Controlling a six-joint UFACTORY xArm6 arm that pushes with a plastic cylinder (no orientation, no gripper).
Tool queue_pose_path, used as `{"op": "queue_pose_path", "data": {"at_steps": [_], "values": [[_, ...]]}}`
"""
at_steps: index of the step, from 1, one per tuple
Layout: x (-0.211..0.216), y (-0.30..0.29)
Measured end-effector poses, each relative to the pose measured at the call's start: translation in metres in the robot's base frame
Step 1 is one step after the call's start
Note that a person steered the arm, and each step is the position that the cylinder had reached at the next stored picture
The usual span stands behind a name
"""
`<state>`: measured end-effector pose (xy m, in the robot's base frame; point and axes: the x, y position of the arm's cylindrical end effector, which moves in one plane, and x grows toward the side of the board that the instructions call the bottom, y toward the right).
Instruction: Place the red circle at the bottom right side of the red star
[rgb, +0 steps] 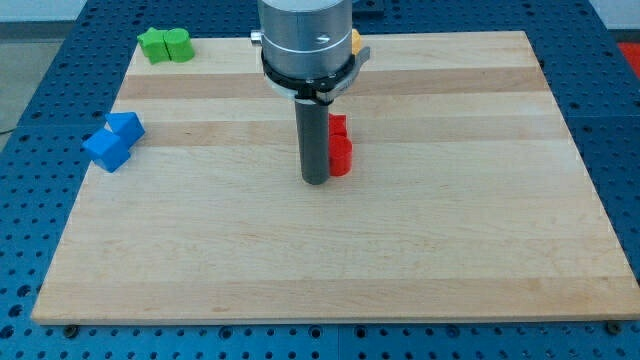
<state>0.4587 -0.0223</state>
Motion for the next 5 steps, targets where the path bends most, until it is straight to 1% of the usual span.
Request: {"op": "queue_pose_path", "data": {"at_steps": [1, 2, 3, 4, 5], "values": [[0.001, 0.002], [0.025, 0.027], [0.022, 0.084], [0.002, 0.109], [-0.013, 0.084]]}}
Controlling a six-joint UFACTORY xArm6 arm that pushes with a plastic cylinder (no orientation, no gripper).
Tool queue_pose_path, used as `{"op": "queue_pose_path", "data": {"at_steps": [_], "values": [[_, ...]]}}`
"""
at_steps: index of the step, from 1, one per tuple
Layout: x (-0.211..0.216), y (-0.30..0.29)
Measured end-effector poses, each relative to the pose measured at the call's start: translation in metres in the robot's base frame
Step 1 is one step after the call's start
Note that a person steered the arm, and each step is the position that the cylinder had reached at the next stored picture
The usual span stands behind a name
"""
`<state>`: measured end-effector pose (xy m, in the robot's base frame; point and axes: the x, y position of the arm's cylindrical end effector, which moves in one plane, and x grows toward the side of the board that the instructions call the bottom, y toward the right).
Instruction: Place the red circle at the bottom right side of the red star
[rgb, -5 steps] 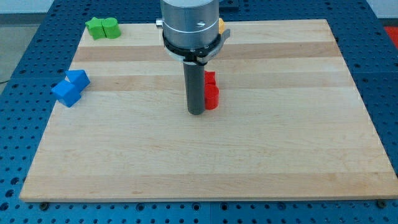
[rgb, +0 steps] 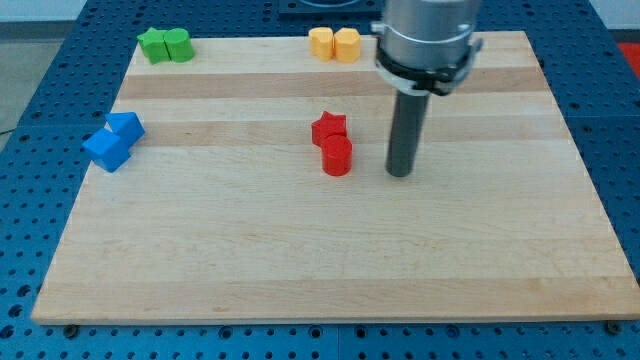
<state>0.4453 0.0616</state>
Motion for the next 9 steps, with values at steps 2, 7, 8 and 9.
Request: {"op": "queue_pose_path", "data": {"at_steps": [2, 7, 8, 9], "values": [[-0.015, -0.083], [-0.005, -0.132], [0.001, -0.171], [-0.024, -0.186]]}}
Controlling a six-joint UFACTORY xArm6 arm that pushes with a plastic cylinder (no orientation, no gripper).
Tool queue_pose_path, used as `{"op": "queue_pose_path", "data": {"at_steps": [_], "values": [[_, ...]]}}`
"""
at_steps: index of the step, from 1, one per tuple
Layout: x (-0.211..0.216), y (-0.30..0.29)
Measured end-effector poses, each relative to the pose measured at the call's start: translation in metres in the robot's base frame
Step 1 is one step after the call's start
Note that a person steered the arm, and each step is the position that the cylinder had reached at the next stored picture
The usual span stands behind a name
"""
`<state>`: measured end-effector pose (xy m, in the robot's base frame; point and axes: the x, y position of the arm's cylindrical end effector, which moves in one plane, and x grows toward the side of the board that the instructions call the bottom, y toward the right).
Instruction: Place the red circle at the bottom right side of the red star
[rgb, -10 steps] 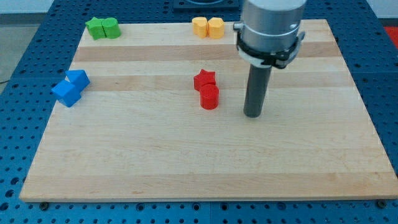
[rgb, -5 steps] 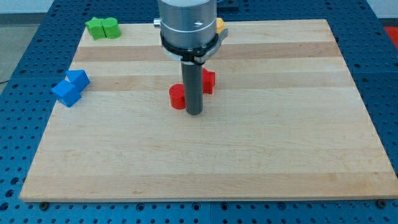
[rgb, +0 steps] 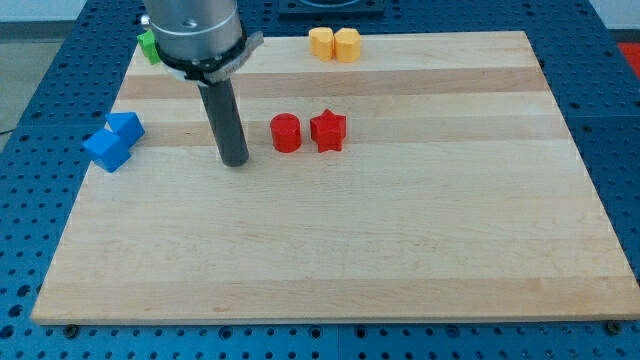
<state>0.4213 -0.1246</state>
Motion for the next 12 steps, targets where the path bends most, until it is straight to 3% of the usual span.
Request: {"op": "queue_pose_path", "data": {"at_steps": [4, 6, 8, 9, 10, 11, 12], "values": [[-0.068, 0.029], [0.0, 0.056], [0.028, 0.03], [0.046, 0.057], [0.037, 0.099], [0.026, 0.111], [0.056, 0.089]]}}
